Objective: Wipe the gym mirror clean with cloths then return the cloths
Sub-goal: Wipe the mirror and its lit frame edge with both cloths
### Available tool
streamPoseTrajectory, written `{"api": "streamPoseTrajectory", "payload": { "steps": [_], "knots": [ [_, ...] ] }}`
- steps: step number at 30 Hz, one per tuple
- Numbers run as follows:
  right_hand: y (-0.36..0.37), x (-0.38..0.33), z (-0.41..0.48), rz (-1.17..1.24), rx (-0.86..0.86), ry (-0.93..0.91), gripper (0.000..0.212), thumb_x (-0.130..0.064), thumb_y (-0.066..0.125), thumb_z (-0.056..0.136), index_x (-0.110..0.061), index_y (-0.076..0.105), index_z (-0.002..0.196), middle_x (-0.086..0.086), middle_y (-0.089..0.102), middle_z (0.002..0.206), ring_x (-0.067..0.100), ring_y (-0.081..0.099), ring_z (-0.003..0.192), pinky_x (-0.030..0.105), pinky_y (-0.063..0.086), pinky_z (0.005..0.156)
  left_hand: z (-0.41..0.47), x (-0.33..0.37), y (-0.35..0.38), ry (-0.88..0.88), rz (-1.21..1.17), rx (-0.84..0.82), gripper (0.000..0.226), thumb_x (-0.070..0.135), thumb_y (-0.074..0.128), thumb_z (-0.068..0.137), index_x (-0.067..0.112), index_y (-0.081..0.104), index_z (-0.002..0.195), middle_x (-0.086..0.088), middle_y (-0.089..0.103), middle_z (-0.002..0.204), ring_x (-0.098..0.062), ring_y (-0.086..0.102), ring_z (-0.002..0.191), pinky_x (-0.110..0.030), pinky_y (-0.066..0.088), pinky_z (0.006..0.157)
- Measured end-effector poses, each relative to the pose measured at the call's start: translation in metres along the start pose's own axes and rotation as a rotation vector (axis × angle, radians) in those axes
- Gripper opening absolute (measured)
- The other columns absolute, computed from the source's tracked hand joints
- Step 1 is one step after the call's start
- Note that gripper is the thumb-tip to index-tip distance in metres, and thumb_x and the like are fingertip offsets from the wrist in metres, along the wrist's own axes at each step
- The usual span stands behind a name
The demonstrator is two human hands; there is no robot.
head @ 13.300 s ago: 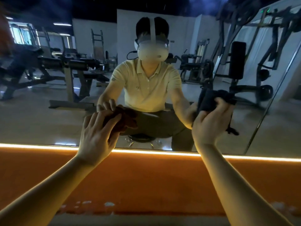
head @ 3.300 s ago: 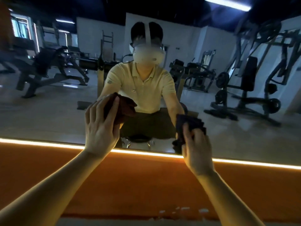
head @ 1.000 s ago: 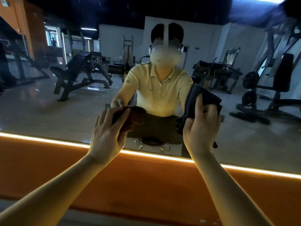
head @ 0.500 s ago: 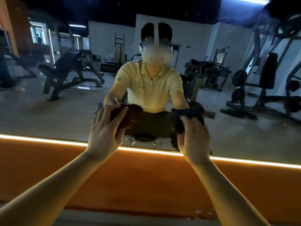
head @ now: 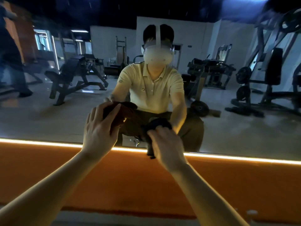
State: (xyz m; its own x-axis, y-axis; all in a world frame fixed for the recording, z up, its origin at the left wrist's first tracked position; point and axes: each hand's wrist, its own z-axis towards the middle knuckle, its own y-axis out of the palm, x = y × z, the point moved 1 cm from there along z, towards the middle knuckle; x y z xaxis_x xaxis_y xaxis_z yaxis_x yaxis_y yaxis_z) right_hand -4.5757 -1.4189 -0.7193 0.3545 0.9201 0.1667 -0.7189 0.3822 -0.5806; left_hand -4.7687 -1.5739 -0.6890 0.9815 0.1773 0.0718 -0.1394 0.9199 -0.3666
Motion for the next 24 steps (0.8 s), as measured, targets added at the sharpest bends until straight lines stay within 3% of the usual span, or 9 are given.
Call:
{"api": "streamPoseTrajectory", "payload": {
  "steps": [3,5,7,10,12,17,19,21,24],
  "knots": [
    [-0.033,0.049,-0.006,0.017,0.177,0.288,0.021,-0.013,0.065,0.095,-0.017,0.061,0.116,0.003,0.067,0.102,0.022,0.066,0.088,0.04,0.057,0.077,-0.001,0.006,0.012,-0.027,-0.003,0.002,0.056,0.009,0.073,0.089,0.007,0.061,0.144,-0.024,0.049,0.141,-0.039,0.046,0.123,-0.049,0.041,0.102],
    [-0.053,0.065,0.0,0.076,0.363,0.563,0.023,-0.015,0.058,0.101,-0.012,0.059,0.123,0.004,0.07,0.105,0.021,0.07,0.093,0.037,0.058,0.078,-0.001,0.008,0.015,-0.027,-0.011,0.003,0.061,0.01,0.074,0.087,0.009,0.06,0.146,-0.026,0.048,0.143,-0.04,0.045,0.123,-0.052,0.042,0.102],
    [-0.062,0.068,0.014,0.138,0.482,0.69,0.027,-0.016,0.056,0.1,-0.009,0.056,0.126,0.004,0.069,0.102,0.018,0.068,0.091,0.032,0.056,0.075,0.0,0.008,0.014,-0.02,-0.019,0.002,0.059,0.01,0.073,0.089,0.011,0.059,0.147,-0.026,0.048,0.144,-0.041,0.046,0.124,-0.054,0.043,0.102],
    [-0.053,0.044,0.04,0.166,0.509,0.624,0.022,-0.01,0.06,0.1,-0.011,0.058,0.121,-0.001,0.064,0.101,0.012,0.062,0.091,0.031,0.054,0.079,-0.001,0.005,0.007,0.011,-0.023,-0.006,0.055,0.02,0.065,0.094,0.015,0.054,0.148,-0.025,0.05,0.142,-0.041,0.049,0.124,-0.055,0.044,0.104],
    [-0.034,0.011,0.053,0.187,0.432,0.511,0.02,-0.01,0.062,0.098,-0.016,0.06,0.117,-0.002,0.064,0.104,0.012,0.063,0.096,0.031,0.054,0.084,-0.003,-0.004,-0.002,0.016,-0.012,-0.007,0.055,0.02,0.065,0.094,0.016,0.052,0.148,-0.026,0.051,0.141,-0.041,0.05,0.124,-0.053,0.042,0.106],
    [0.029,-0.06,0.014,0.074,-0.172,-0.044,0.028,-0.017,0.077,0.085,-0.023,0.068,0.111,-0.001,0.065,0.105,0.019,0.065,0.1,0.036,0.052,0.09,-0.005,-0.034,-0.028,-0.07,0.028,0.022,0.051,0.026,0.055,0.097,0.01,0.058,0.145,-0.025,0.051,0.139,-0.043,0.05,0.125,-0.053,0.041,0.106],
    [0.033,-0.058,0.004,0.014,-0.252,-0.155,0.031,-0.022,0.082,0.081,-0.022,0.071,0.11,0.0,0.066,0.105,0.019,0.066,0.099,0.037,0.053,0.089,-0.005,-0.042,-0.033,-0.108,0.046,0.013,0.051,0.026,0.055,0.096,0.007,0.06,0.144,-0.024,0.053,0.136,-0.042,0.051,0.122,-0.054,0.043,0.104],
    [0.021,-0.048,0.018,0.033,-0.127,-0.11,0.032,-0.016,0.083,0.078,-0.018,0.07,0.107,0.003,0.063,0.099,0.023,0.064,0.09,0.039,0.053,0.078,-0.009,-0.048,-0.035,-0.14,0.065,-0.004,0.049,0.021,0.062,0.096,0.006,0.061,0.143,-0.023,0.054,0.132,-0.042,0.053,0.119,-0.056,0.046,0.102],
    [-0.015,-0.02,0.065,0.091,0.249,0.218,0.027,-0.014,0.065,0.093,-0.017,0.061,0.12,0.005,0.062,0.105,0.02,0.062,0.091,0.038,0.056,0.077,-0.012,-0.052,-0.036,-0.145,0.066,-0.033,0.053,0.009,0.078,0.09,0.005,0.063,0.141,-0.024,0.056,0.129,-0.041,0.056,0.114,-0.059,0.049,0.098]
  ]
}}
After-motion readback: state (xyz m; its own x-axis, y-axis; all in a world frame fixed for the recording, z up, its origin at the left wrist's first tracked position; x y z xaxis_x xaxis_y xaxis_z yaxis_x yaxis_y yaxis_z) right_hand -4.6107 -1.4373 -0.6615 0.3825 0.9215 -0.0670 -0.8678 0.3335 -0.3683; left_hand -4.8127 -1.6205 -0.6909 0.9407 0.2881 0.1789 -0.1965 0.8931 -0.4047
